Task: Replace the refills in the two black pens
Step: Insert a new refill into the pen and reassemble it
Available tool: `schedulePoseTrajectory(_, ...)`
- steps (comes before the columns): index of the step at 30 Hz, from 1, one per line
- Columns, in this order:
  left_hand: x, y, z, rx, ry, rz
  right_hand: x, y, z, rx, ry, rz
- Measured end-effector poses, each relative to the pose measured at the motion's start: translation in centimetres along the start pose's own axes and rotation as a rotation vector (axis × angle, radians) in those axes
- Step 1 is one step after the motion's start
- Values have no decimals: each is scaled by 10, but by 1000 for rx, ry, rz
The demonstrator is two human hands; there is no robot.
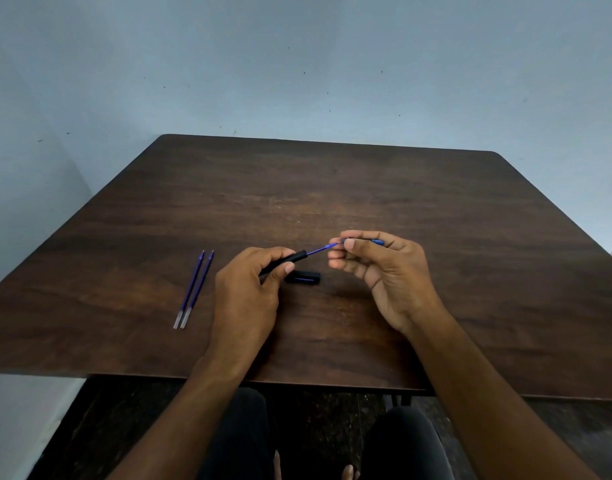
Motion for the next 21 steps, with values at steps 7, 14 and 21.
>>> schedulePoseTrajectory(7,0,0,0,-2,12,-13,0,0,1,-9,35,43)
schedulePoseTrajectory(14,-1,1,0,2,36,-23,-2,1,2,19,63,75)
schedulePoseTrajectory(21,-4,-2,1,18,56,-41,-3,3,3,51,101,114)
Point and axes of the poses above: each hand's wrist, its own z-axis away from the middle knuckle, its own y-axis out of the palm, x = y × z, the point moved 3 cm from there along -z, towards the middle knuckle, and after that the axes turned 14 degrees about -z, right-handed, at the moved point
